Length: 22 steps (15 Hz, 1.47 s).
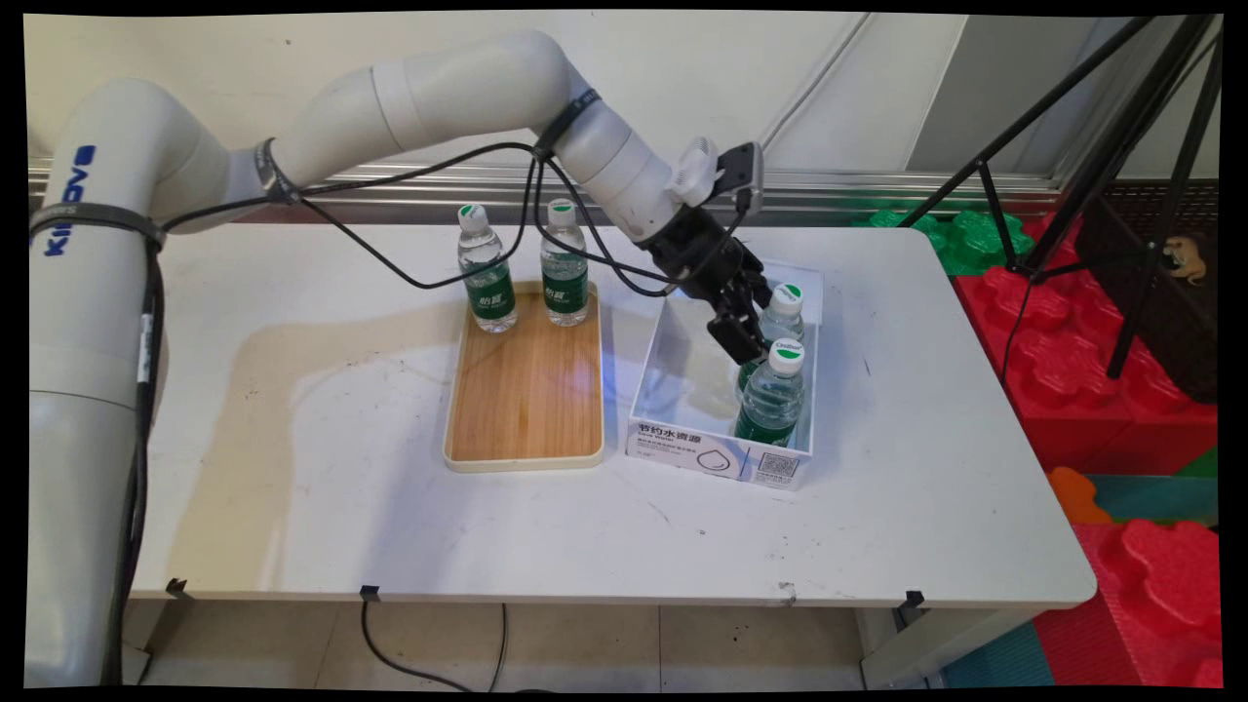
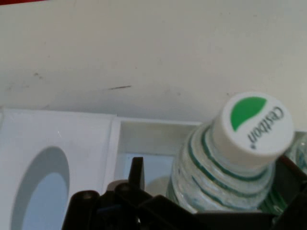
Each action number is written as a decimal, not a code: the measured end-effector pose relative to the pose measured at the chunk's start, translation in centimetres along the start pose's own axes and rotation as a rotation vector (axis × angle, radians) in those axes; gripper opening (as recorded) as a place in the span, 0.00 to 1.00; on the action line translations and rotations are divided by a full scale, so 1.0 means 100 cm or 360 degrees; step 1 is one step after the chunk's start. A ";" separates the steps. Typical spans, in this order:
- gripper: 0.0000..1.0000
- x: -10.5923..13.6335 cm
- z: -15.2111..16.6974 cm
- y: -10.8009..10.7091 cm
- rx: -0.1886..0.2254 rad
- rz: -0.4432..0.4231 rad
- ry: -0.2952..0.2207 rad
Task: Pick up the green bottle from the white box, then place the picked object on the tray
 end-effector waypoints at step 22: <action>0.00 0.009 -0.008 -0.015 -0.0039 -0.0009 0.0115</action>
